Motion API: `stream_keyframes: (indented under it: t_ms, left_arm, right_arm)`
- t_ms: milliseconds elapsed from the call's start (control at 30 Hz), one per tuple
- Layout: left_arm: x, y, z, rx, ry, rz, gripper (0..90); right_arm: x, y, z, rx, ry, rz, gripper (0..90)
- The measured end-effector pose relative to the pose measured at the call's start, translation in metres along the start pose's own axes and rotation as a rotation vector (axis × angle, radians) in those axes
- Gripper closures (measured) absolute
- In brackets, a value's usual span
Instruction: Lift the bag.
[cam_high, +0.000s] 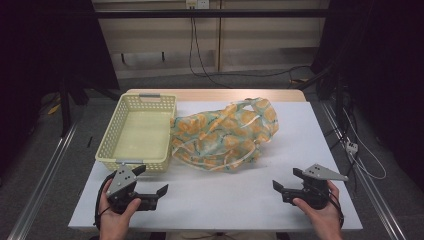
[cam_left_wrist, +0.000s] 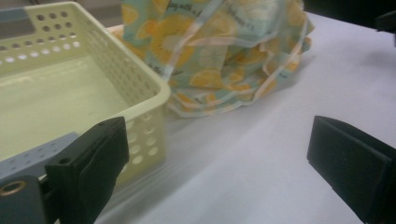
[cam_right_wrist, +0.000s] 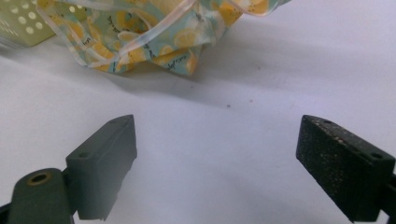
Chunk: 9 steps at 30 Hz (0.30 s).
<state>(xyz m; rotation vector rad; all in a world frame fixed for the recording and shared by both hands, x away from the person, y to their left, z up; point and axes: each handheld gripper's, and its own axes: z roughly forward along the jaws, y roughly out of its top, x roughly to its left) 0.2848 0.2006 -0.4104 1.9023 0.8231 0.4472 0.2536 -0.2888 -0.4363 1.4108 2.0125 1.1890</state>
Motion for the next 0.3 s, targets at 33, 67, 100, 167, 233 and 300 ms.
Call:
stream_keyframes:
  t_ms: [33,67,100,167,233,300]
  left_arm:
    - [-0.0003,-0.002,0.0011,0.007,-0.004,-0.003,5.2]
    - [-0.0003,-0.0029,0.0024,0.019,-0.005,-0.002,5.2]
    - [-0.0003,-0.003,0.0031,0.025,-0.003,0.007,5.2]
    - [-0.0009,-0.0022,0.0044,0.017,-0.007,0.008,5.2]
    - [-0.0003,-0.0023,0.0041,0.016,-0.008,-0.001,5.3]
    - [0.0007,-0.0025,0.0036,0.015,0.001,-0.003,5.2]
  right_arm:
    - [-0.0003,-0.0024,0.0016,0.006,0.004,-0.001,12.6]
    - [-0.0003,-0.0027,0.0032,0.015,0.012,0.004,12.5]
    - [0.0001,-0.0012,0.0042,0.009,0.01,-0.001,12.5]
    - [0.0,0.0025,0.0052,-0.016,0.004,-0.006,12.5]
    - [0.0005,0.003,0.007,-0.018,-0.001,-0.012,12.4]
    - [0.001,0.0021,0.0078,-0.004,0.004,-0.015,12.2]
